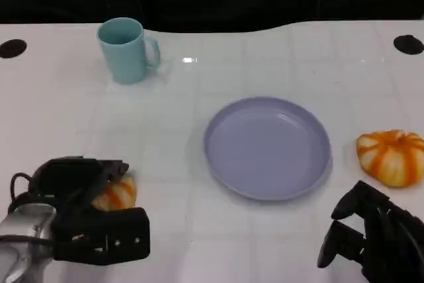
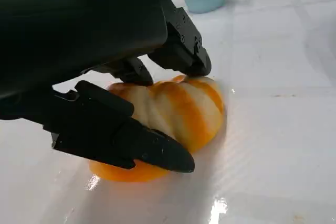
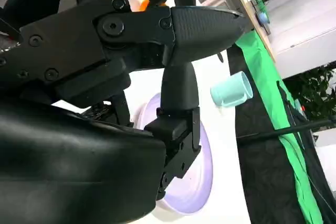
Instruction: Grasp the bread from the table and place it into the plate.
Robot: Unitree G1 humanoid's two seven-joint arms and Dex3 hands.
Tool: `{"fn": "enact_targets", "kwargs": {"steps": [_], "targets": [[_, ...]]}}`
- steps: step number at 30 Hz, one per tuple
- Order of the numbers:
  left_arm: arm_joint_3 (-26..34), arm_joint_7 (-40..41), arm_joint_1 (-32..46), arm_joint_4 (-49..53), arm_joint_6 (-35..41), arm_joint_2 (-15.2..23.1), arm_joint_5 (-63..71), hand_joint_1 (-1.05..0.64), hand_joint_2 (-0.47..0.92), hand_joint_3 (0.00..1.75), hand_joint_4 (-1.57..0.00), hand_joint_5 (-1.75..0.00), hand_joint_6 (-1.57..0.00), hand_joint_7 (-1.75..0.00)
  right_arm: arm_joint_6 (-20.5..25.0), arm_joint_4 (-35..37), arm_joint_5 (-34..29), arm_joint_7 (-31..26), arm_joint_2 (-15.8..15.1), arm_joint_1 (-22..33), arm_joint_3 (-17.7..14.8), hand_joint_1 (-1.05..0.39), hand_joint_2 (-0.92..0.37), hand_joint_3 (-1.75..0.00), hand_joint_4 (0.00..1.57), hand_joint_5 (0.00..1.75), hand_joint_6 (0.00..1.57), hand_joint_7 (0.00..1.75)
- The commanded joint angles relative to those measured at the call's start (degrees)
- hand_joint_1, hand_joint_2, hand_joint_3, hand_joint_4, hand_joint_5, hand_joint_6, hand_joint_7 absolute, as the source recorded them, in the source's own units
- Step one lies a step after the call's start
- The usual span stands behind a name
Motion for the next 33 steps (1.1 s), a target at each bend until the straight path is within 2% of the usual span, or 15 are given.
{"fn": "enact_targets", "kwargs": {"steps": [1, 2, 4, 5, 6, 7, 11, 15, 18, 26, 31, 32, 33], "targets": [[0.53, 8.13, -0.16, 5.73, -4.77, 0.05, -2.16, -0.23, 0.92, 0.31, -0.74, -1.56, -1.04, -0.19, -0.13, -0.71, 0.65, 0.11, -0.72, 0.5, -0.65, -0.55, -0.92, -0.46, 0.62, 1.75, 0.42, 1.64], [0.49, 10.32, -0.3, 6.58, -5.81, 0.03, -2.18, -0.24, 0.92, 0.27, -0.76, -1.67, -1.11, -0.29, -0.03, -0.79, 0.69, 0.06, -0.7, 0.55, -0.67, -0.55, -0.92, -0.46, 0.62, 1.75, 0.42, 1.64], [0.32, 14.29, -0.55, 7.93, -7.06, -0.23, -1.85, -0.24, 0.92, 0.23, -0.81, -1.73, -1.04, -0.58, -0.11, -0.61, 0.68, 0.0, -0.6, 0.58, -0.71, -0.55, -0.92, -0.46, 0.62, 1.75, 0.42, 1.63], [0.26, 16.59, -0.67, 8.67, -7.58, -0.55, -1.63, -0.24, 0.92, 0.22, -0.87, -1.74, -0.84, -1.15, -0.32, -0.34, 0.61, 0.09, -0.56, 0.56, -0.71, -0.54, -0.92, -0.45, 0.62, 1.75, 0.43, 1.64], [0.17, 18.21, -0.81, 9.31, -7.97, -0.76, -1.52, -0.25, 0.92, 0.21, -0.89, -1.74, -0.74, -1.4, -0.46, -0.15, 0.57, 0.15, -0.54, 0.54, -0.72, -0.54, -0.92, -0.45, 0.63, 1.75, 0.44, 1.64], [0.04, 19.34, -0.96, 9.81, -8.23, -0.93, -1.48, -0.25, 0.92, 0.2, -0.89, -1.74, -0.66, -1.55, -0.41, -0.08, 0.53, 0.02, -0.45, 0.57, -0.7, -0.54, -0.92, -0.44, 0.63, 1.75, 0.45, 1.64], [-0.28, 21.27, -1.4, 11.13, -9.48, -0.93, -1.93, -0.27, 0.92, 0.18, -0.83, -1.75, -0.62, -1.52, -0.11, -0.39, 0.5, -0.41, -0.21, 0.83, -0.54, -0.54, -0.92, -0.43, 0.63, 1.75, 0.45, 1.63], [0.01, 21.84, -1.5, 11.43, -10.72, -0.93, -2.65, -0.25, 0.92, 0.2, -0.85, -1.75, -0.59, -1.68, -0.02, -0.49, 0.63, -0.43, -0.09, 0.92, -0.39, -0.52, -0.92, -0.43, 0.62, 1.75, 0.43, 1.63], [0.76, 20.95, -1.19, 10.01, -10.79, -1.04, -3.95, -0.23, 0.92, 0.2, -0.86, -1.75, -0.6, -1.74, -0.14, -0.4, 0.08, -0.8, 0.07, 0.79, 0.01, -0.53, -0.92, -0.44, 0.62, 1.75, 0.43, 1.64], [2.04, 16.14, 0.31, 2.73, -10.25, -0.57, -7.57, -0.19, 0.92, 0.22, -0.87, -1.75, -0.62, -1.75, -0.35, -0.01, -0.08, -1.0, 0.07, 0.42, 0.18, -0.53, -0.92, -0.43, 0.61, 1.75, 0.42, 1.64], [2.7, 13.46, 0.82, -1.94, -10.36, -0.67, -9.21, -0.2, 0.92, 0.31, -0.84, -1.75, -0.63, -1.75, -0.03, -0.05, 0.14, -1.21, 0.28, 0.36, 0.2, -0.54, -0.92, -0.42, 0.62, 1.75, 0.44, 1.65], [2.74, 13.18, 0.84, -2.87, -10.64, -0.6, -9.33, -0.2, 0.88, 0.41, -0.84, -1.75, -0.63, -1.75, 0.17, -0.09, 0.2, -1.32, 0.31, 0.32, 0.17, -0.54, -0.92, -0.42, 0.62, 1.75, 0.44, 1.65], [2.78, 12.95, 0.87, -3.47, -10.78, -0.55, -9.38, -0.2, 0.77, 0.62, -0.84, -1.75, -0.64, -1.75, 0.29, -0.1, 0.25, -1.38, 0.32, 0.28, 0.14, -0.54, -0.92, -0.41, 0.62, 1.75, 0.44, 1.65]]}}
